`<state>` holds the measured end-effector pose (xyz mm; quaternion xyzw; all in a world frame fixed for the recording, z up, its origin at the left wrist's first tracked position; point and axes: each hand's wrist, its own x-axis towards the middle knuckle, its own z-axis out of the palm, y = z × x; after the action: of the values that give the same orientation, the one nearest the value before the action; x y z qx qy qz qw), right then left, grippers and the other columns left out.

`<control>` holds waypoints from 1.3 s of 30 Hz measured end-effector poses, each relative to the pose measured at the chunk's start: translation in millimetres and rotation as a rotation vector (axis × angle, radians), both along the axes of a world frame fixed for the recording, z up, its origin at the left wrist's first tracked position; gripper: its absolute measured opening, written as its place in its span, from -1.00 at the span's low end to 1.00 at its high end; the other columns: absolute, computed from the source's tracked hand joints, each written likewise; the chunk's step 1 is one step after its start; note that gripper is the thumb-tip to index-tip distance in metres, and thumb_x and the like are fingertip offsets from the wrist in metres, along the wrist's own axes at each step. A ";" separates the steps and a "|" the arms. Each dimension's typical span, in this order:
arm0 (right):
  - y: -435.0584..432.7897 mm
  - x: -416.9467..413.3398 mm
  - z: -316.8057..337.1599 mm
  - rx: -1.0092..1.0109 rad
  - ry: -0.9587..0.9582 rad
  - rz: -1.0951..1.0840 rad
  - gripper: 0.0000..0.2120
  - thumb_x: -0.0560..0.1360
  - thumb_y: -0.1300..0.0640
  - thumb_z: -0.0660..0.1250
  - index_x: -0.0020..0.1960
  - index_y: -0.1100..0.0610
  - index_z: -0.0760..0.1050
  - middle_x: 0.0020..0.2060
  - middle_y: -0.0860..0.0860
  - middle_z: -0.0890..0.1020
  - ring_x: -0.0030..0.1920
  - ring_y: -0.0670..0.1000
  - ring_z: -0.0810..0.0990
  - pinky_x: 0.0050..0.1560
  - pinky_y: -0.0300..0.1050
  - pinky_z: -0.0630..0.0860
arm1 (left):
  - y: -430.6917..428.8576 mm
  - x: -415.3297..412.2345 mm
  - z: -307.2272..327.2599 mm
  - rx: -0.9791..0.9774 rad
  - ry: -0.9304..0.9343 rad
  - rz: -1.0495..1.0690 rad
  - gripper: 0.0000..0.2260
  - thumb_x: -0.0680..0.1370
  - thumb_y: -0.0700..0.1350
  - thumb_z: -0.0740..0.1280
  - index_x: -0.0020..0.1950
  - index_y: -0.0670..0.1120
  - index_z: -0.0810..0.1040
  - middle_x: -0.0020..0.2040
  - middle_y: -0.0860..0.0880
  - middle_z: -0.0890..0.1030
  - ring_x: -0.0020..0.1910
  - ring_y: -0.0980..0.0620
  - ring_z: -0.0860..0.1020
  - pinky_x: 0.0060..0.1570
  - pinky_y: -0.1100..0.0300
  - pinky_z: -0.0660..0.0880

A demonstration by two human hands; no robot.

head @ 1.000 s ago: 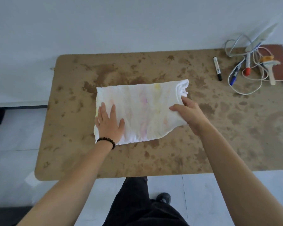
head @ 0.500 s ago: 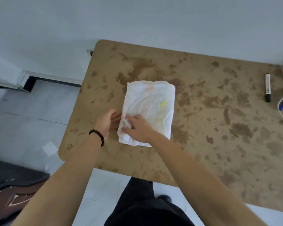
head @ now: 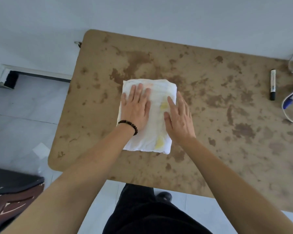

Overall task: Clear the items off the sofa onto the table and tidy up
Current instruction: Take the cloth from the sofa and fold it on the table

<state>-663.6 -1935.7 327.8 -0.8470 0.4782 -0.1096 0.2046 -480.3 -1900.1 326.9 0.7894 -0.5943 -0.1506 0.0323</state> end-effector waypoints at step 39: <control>-11.6 25.5 3.5 0.783 -0.188 -0.508 -0.27 0.38 -0.22 0.45 0.43 0.01 0.30 0.22 -0.03 0.52 0.20 0.04 0.53 0.20 0.05 0.49 | 25.2 15.2 14.8 -0.039 0.920 0.906 -0.56 0.40 0.06 0.49 0.21 0.01 0.45 0.05 0.13 0.58 0.05 0.03 0.57 0.07 0.06 0.52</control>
<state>-638.1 -1947.3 331.3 -0.5490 0.6549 -0.0437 0.5175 -465.1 -1874.9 341.7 0.8161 -0.1301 -0.4342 0.3586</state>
